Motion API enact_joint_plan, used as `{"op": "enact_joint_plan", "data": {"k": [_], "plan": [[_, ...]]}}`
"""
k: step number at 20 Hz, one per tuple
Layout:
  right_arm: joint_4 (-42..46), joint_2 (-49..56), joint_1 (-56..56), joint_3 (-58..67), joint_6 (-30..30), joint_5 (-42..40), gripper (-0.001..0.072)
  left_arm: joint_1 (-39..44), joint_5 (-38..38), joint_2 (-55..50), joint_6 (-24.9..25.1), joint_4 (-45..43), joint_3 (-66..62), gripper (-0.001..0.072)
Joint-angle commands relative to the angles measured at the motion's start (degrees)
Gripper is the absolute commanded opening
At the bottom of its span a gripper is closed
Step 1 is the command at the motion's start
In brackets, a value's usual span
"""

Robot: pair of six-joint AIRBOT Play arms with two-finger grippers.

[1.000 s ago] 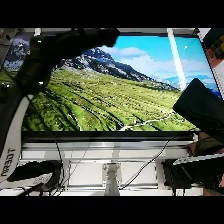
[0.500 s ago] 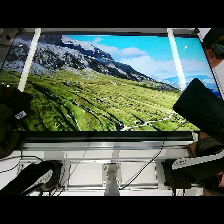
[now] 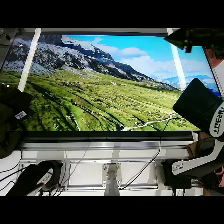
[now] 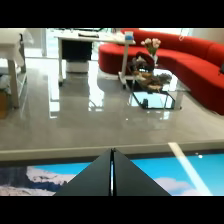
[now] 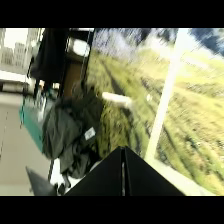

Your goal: Fold the clothes and pants, and hang the long-sleeved shirts on hangers.

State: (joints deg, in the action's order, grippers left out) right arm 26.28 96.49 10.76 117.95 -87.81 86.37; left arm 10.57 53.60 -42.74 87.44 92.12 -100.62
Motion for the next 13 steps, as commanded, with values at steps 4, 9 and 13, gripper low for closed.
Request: {"op": "enact_joint_plan", "data": {"k": [4,9,13], "plan": [[0.1,0.0,-8.3,0.0,0.0,-0.5,0.0021,-0.1,0.2,2.2,0.0,-0.4,0.0,0.0031],[0.1,0.0,-9.4,0.0,0.0,-0.5,0.0021,-0.1,0.2,2.2,0.0,-0.4,0.0,0.0031],[0.1,0.0,-9.4,0.0,0.0,-0.5,0.0021,-0.1,0.2,2.2,0.0,-0.4,0.0,0.0031]]}}
